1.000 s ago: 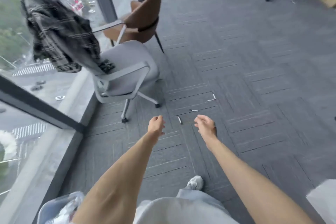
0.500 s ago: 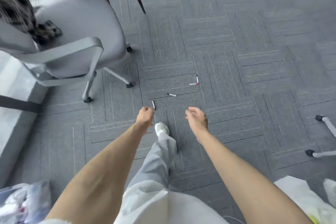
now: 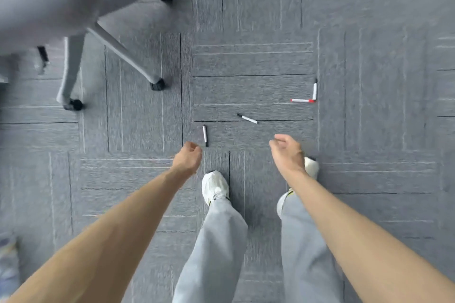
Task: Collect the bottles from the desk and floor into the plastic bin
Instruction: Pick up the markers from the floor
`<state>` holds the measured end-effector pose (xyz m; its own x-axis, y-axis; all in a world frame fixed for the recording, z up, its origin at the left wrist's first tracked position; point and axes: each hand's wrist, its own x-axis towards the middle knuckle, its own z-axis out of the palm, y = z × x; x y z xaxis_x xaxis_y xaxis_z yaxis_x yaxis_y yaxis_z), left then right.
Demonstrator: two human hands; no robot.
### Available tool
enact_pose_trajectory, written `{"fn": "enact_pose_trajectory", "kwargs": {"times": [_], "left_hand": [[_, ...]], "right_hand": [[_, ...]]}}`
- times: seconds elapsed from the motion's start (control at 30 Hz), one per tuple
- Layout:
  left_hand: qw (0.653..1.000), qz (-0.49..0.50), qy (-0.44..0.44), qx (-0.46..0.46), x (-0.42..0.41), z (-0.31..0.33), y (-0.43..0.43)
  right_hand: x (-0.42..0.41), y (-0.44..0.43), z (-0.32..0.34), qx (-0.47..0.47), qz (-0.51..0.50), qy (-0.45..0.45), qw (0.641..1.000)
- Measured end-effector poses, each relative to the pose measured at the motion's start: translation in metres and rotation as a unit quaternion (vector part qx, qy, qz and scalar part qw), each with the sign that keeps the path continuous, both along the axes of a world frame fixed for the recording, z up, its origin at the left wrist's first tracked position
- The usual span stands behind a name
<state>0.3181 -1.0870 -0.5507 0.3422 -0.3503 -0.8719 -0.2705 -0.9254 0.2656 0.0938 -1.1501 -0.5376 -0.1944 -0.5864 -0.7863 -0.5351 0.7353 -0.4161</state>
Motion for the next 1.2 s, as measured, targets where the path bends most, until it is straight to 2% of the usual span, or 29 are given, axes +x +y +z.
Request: {"fn": "enact_pose_trajectory", "kwargs": {"times": [0.23,0.37,0.53,0.63,0.73,0.87,0.97,1.07,1.2], "left_hand": [[0.998,0.012,-0.054,0.015,-0.016,-0.178,-0.022],[0.988,0.013,-0.151,0.019,-0.023,-0.237,-0.033],[0.976,0.019,-0.211,0.053,-0.038,-0.281,-0.041],[0.971,0.008,-0.235,0.041,-0.038,-0.292,-0.043],[0.975,-0.004,-0.222,0.003,-0.039,-0.29,-0.046],[0.992,0.019,-0.124,-0.032,-0.048,-0.279,-0.05],[0.997,-0.008,-0.073,-0.036,-0.056,-0.268,-0.053],[0.995,-0.066,-0.058,-0.044,-0.063,-0.245,-0.065],[0.979,-0.196,-0.034,-0.05,-0.084,-0.202,-0.095]], "right_hand": [[0.009,-0.038,-0.19,0.009,0.017,-0.03,0.999],[0.012,-0.035,-0.244,-0.031,0.066,0.013,0.997],[0.014,-0.036,-0.277,-0.136,0.149,0.05,0.978],[0.031,-0.051,-0.291,-0.178,0.152,0.068,0.97],[0.049,-0.059,-0.302,-0.186,0.214,0.103,0.953],[0.054,-0.053,-0.31,-0.16,0.327,0.106,0.925],[0.045,-0.052,-0.306,-0.152,0.363,0.081,0.916],[0.03,-0.056,-0.284,-0.117,0.299,0.049,0.946],[-0.021,-0.069,-0.235,-0.082,0.158,0.068,0.982]]}}
